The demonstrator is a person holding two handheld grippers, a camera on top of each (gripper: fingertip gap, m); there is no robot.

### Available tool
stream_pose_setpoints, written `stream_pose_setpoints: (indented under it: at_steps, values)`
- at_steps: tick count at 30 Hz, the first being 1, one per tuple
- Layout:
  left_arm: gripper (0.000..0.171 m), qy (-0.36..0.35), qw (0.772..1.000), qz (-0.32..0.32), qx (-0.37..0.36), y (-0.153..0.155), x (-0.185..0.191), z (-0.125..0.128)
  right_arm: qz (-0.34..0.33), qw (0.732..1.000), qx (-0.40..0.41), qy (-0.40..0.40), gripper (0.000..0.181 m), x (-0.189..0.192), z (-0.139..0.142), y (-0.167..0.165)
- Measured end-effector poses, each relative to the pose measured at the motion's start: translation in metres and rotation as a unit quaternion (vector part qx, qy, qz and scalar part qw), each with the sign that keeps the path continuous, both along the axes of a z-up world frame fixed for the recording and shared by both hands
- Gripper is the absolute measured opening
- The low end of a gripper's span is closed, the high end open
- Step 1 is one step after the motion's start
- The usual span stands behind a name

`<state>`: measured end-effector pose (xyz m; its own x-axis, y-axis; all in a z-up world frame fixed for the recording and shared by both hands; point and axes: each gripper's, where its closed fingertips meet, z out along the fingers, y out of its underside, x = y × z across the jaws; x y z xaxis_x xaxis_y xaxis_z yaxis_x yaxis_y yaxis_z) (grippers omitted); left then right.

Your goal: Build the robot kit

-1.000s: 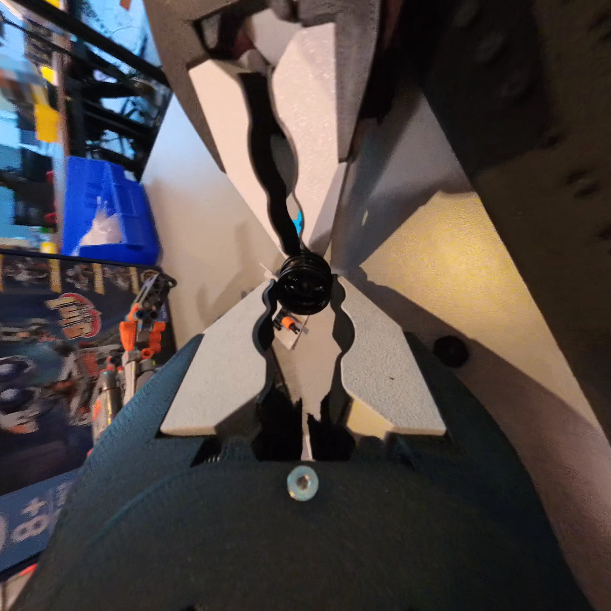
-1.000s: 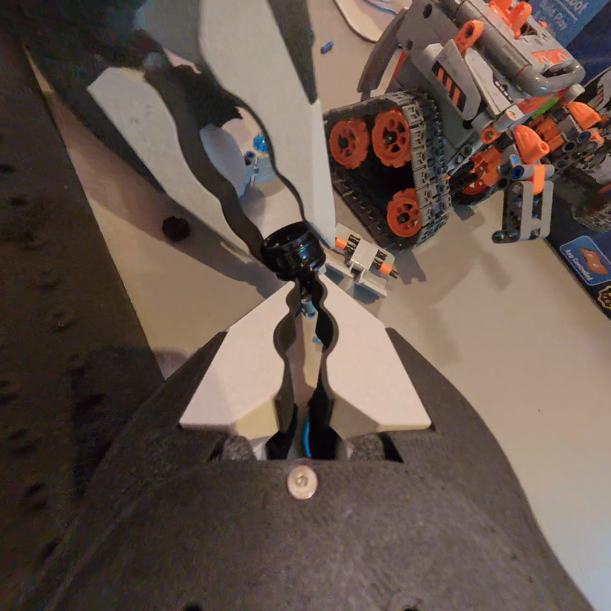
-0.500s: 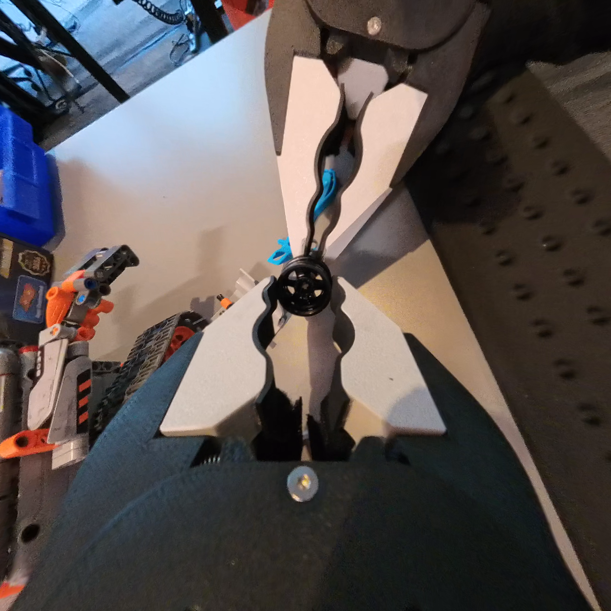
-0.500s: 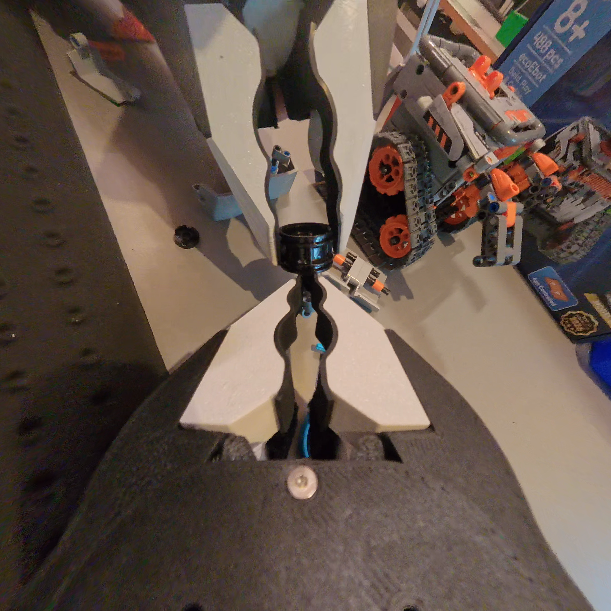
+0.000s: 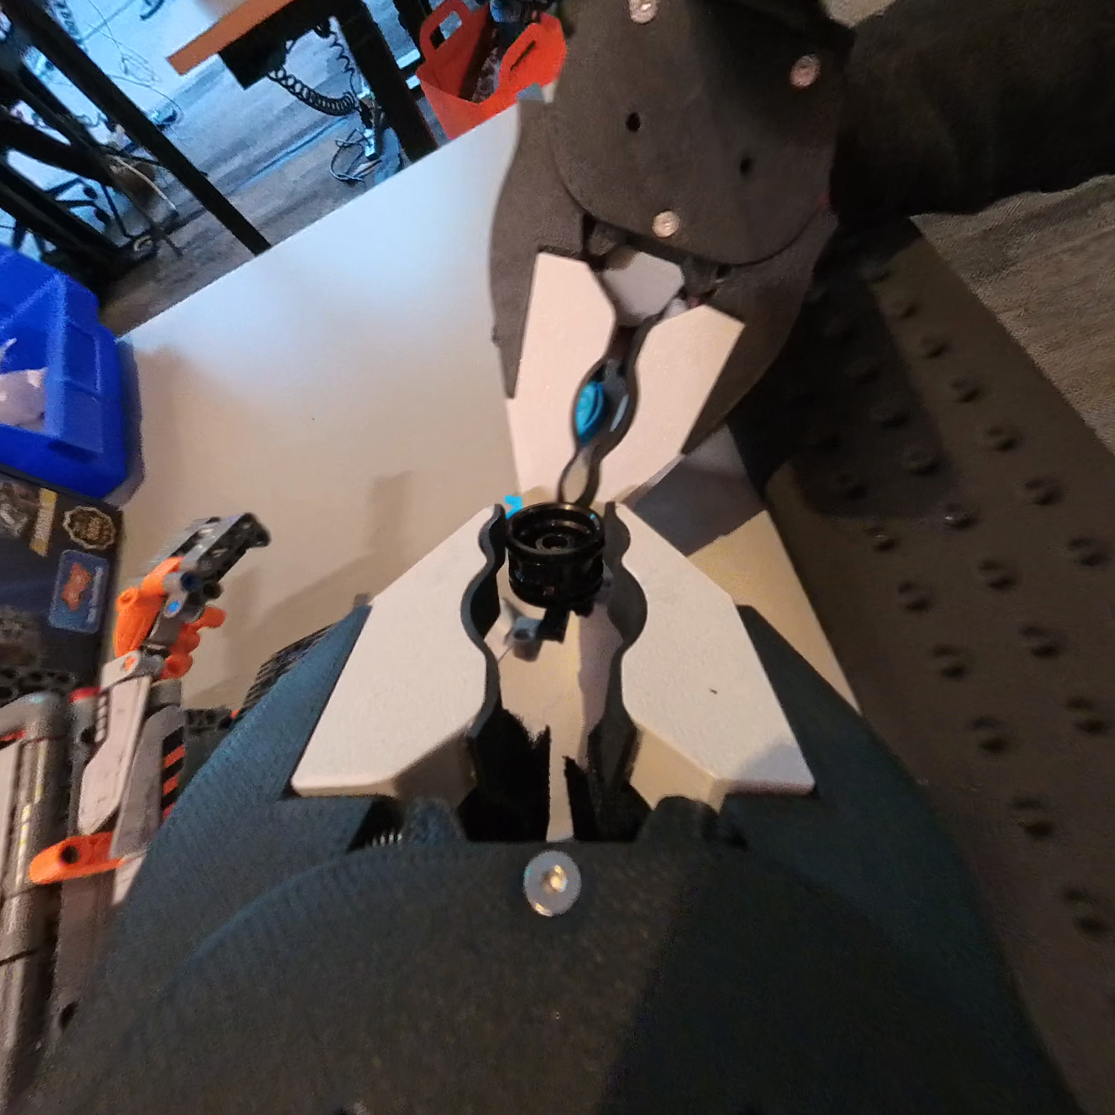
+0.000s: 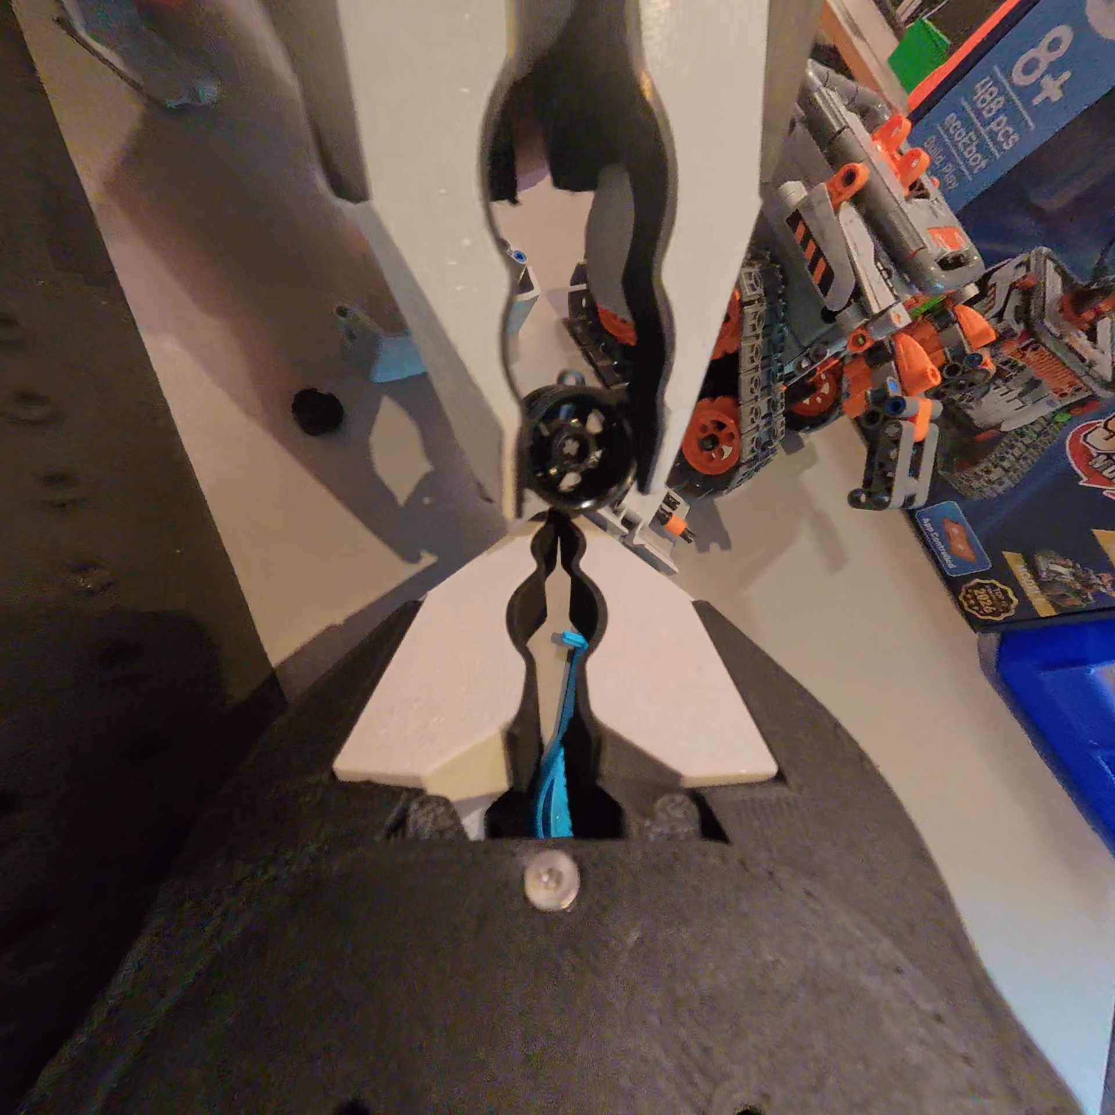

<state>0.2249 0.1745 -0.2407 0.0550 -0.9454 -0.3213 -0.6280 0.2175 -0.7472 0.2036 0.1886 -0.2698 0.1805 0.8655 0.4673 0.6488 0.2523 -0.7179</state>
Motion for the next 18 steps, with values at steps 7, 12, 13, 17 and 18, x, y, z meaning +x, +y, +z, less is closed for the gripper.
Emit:
stream_pose_setpoints:
  at_steps: [7, 12, 13, 17, 18]
  values:
    - [0.030, -0.004, 0.998, -0.023, 0.053, 0.000, -0.003, 0.005, -0.002, 0.995, -0.056, 0.077, 0.005, 0.010, 0.018, 0.000]
    - [0.030, -0.040, 0.996, -0.038, 0.069, -0.003, 0.001, 0.016, 0.011, 0.994, -0.068, 0.084, 0.029, 0.007, 0.019, -0.011]
    - [0.030, -0.051, 0.995, -0.044, 0.070, -0.005, 0.002, 0.019, 0.011, 0.994, -0.070, 0.085, 0.033, 0.006, 0.019, -0.013]
    - [0.030, -0.098, 0.991, -0.067, 0.057, -0.017, 0.011, 0.030, 0.027, 0.990, -0.077, 0.115, 0.041, -0.003, 0.031, -0.016]
    - [0.030, -0.113, 0.990, -0.072, 0.051, -0.020, 0.014, 0.034, 0.034, 0.988, -0.081, 0.125, 0.042, -0.005, 0.035, -0.018]
